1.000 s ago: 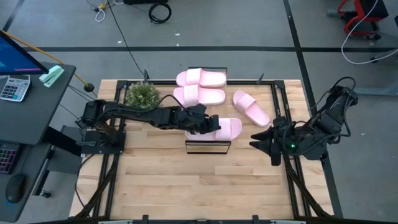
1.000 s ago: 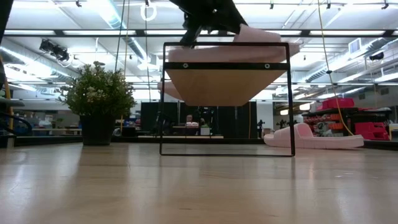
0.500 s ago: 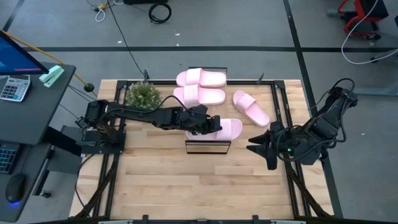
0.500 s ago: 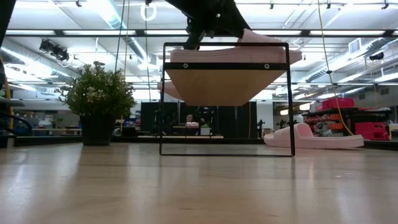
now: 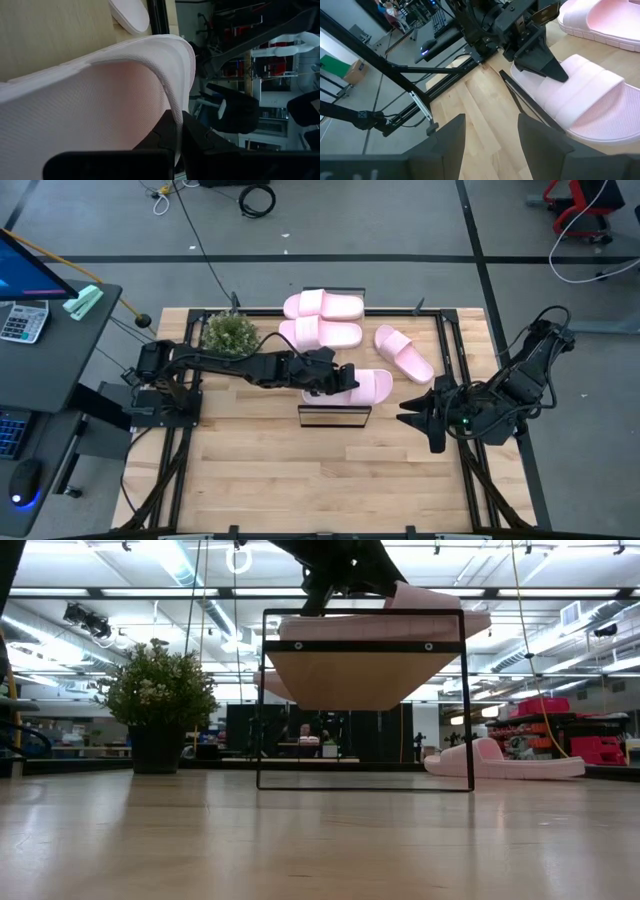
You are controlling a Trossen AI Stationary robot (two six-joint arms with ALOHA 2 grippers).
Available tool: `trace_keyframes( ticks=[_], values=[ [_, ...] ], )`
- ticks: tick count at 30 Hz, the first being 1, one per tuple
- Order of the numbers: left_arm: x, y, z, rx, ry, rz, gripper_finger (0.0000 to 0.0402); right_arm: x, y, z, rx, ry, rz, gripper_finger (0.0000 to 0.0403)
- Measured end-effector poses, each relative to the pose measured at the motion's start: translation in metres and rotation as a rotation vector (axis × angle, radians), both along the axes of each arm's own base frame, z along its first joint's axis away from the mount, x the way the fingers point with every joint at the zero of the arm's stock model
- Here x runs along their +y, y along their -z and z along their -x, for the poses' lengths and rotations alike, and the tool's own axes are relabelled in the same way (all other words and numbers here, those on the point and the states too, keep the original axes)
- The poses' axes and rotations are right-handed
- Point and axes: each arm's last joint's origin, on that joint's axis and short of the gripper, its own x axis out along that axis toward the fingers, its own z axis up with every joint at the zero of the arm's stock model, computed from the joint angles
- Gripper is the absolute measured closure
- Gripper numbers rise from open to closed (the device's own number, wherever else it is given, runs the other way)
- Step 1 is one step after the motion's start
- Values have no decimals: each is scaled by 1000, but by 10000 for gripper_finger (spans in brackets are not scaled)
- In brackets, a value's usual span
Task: Pick and place slides into the shelf
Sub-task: Put the pink slide on the shelf
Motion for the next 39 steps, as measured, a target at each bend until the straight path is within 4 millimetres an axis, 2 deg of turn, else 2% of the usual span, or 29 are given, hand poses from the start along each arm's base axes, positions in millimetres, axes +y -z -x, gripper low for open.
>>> trace_keyframes(
  ticks=[39],
  values=[
    [0, 3, 1, 26, 0, -3, 390, 0, 0, 0, -1, 1, 1, 216]
  ],
)
